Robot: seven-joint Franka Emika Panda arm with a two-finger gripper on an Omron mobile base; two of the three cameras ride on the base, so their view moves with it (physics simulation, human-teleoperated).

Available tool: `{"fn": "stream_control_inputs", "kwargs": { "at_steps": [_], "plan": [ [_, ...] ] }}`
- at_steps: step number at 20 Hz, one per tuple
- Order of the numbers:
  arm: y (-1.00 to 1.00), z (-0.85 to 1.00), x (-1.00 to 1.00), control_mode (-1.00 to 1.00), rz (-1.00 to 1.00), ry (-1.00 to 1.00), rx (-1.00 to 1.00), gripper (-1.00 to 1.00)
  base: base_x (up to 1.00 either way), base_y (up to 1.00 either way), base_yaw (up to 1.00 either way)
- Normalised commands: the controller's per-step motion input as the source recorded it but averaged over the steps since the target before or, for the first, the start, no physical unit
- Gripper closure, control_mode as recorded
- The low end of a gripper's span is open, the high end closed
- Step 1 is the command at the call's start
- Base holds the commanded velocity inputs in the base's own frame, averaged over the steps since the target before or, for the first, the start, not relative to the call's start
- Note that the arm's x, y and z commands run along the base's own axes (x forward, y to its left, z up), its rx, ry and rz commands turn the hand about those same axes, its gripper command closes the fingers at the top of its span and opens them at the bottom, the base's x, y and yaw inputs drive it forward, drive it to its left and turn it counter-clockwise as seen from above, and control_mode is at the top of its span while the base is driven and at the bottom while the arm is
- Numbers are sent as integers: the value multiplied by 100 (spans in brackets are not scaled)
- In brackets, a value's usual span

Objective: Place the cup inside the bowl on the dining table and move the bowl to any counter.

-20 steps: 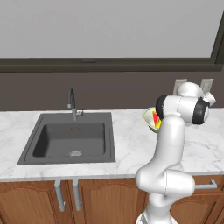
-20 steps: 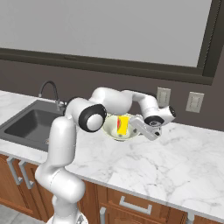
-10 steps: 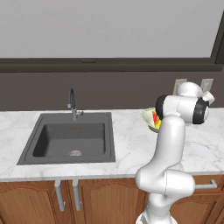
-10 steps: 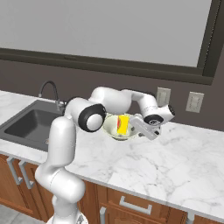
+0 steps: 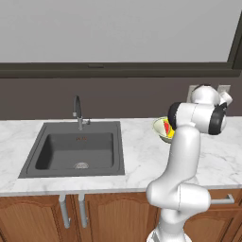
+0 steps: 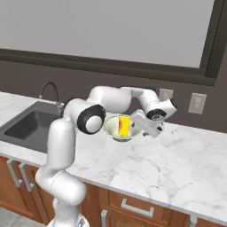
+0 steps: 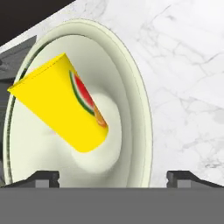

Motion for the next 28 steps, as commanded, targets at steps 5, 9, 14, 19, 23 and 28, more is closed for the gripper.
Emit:
{"fn": "stream_control_inputs", "kwargs": {
  "at_steps": [5,9,14,19,23,28],
  "plan": [
    [0,63,0,-100,0,9,-10,-100,0,0,0],
    [0,44,-8,-100,0,10,-7,-100,0,0,0],
    [0,24,-27,-100,0,10,-6,-100,0,0,0],
    [0,21,-50,-100,0,7,-6,-100,0,0,0],
    [0,20,-64,-100,0,4,-4,-100,0,0,0],
    [0,17,-79,-100,0,0,-2,-100,0,0,0]
  ]
}}
